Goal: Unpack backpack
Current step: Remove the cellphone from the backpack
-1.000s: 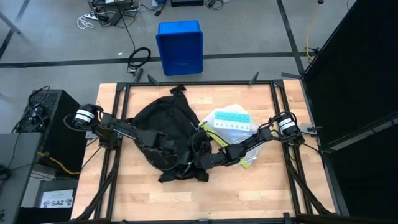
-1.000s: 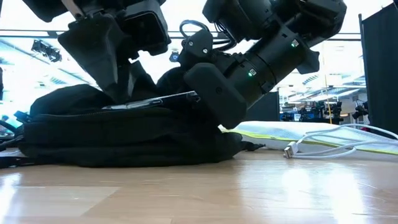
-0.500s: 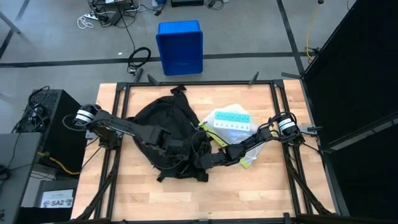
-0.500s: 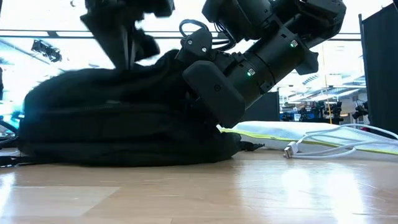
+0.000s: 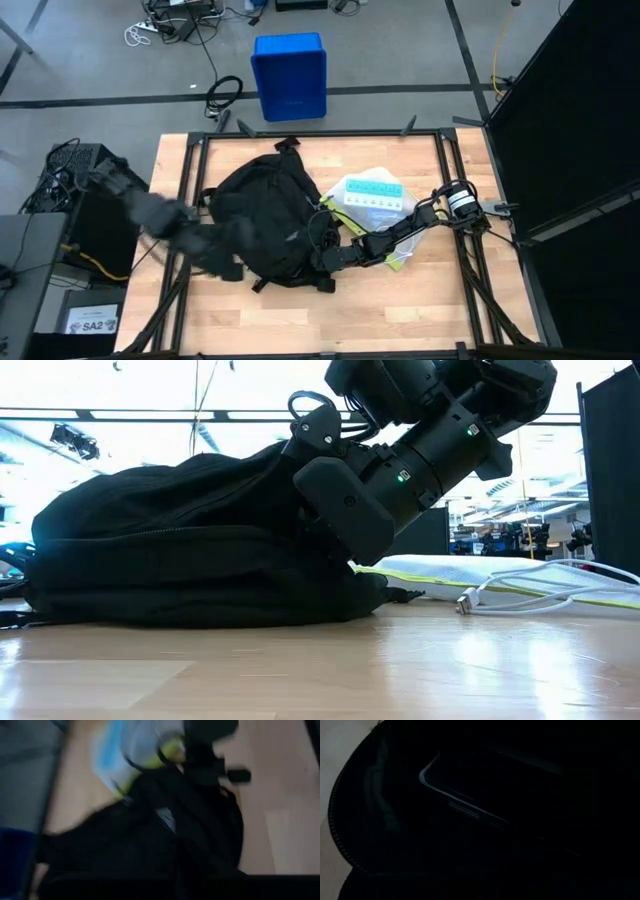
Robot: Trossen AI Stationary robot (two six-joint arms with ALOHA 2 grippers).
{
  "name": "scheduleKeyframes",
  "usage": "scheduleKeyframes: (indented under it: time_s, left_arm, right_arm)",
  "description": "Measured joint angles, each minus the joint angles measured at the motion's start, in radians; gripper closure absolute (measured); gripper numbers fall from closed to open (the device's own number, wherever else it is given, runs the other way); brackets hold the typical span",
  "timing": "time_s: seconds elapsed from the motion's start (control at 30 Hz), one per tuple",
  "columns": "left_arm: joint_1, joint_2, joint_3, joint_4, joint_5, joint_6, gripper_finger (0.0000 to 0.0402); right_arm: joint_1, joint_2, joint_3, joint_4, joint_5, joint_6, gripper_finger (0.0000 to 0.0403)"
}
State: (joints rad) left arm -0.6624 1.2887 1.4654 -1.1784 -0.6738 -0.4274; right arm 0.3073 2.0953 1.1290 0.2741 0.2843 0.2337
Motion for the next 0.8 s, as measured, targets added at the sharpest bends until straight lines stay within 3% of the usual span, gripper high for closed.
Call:
scheduleKeyframes:
  time_s: [0.1,0.17,0.3,0.5,0.63,0.8]
  left_arm:
    - [-0.127,-0.045,-0.077,0.026,-0.209,-0.115,0.0402]
    - [-0.181,-0.048,-0.141,0.071,-0.249,-0.178,0.0402]
    - [-0.220,0.008,-0.325,0.417,-0.236,-0.166,0.0402]
    - [-0.218,0.177,-0.502,1.010,-0.195,0.207,0.0401]
    - [-0.207,0.265,-0.507,1.161,-0.208,0.367,0.0388]
    - [-0.151,0.332,-0.507,1.240,-0.081,0.397,0.0318]
  right_arm:
    - [0.000,0.000,0.000,0.000,0.000,0.002,0.0400]
    - [0.000,0.000,0.000,0.000,0.000,0.010,0.0399]
    - [-0.001,0.000,0.000,0.001,-0.001,0.010,0.0402]
    - [-0.002,-0.001,0.000,0.006,-0.001,0.026,0.0399]
    - [-0.002,0.000,0.000,0.007,-0.001,0.027,0.0402]
    - [-0.003,-0.001,0.000,0.008,-0.001,0.027,0.0399]
